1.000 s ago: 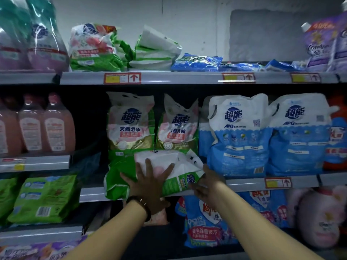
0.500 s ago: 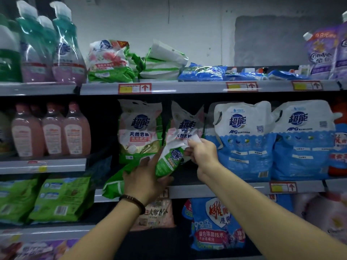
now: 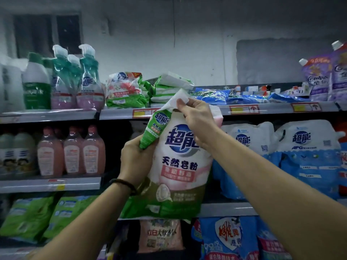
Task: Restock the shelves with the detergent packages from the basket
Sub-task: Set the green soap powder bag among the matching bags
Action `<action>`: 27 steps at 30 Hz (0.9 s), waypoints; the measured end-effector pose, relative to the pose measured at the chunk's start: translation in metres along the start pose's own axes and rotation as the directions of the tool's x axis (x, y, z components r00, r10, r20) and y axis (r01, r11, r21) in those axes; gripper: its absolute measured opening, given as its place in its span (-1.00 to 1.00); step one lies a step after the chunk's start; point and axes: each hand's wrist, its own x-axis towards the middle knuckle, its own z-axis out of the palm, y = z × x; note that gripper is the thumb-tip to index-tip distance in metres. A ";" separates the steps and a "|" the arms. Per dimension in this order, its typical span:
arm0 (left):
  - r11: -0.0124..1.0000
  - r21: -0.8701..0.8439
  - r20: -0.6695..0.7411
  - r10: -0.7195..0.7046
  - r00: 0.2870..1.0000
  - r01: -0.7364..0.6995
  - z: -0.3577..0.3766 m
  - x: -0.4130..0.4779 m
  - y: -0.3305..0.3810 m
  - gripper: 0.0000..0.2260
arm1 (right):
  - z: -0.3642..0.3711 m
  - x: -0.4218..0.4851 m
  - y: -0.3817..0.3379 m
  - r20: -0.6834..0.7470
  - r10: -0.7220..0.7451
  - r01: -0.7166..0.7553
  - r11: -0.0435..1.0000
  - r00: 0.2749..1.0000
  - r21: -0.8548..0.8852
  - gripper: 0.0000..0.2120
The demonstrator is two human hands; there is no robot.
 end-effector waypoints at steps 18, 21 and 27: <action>0.822 -0.477 -0.078 -0.391 0.917 0.310 -0.013 -0.051 -0.022 -0.73 | -0.078 -0.142 0.134 0.309 0.326 -0.349 0.937 0.893 0.020 -0.07; 0.795 -0.495 -0.133 -0.469 0.873 0.352 -0.017 -0.054 -0.031 -0.85 | -0.073 -0.150 0.150 0.262 0.321 -0.341 0.939 0.910 0.034 -0.08; 0.767 -0.324 0.011 -0.582 0.813 0.553 -0.030 -0.039 -0.042 -0.62 | -0.064 -0.138 0.173 0.092 0.425 -0.435 0.885 0.900 0.166 -0.32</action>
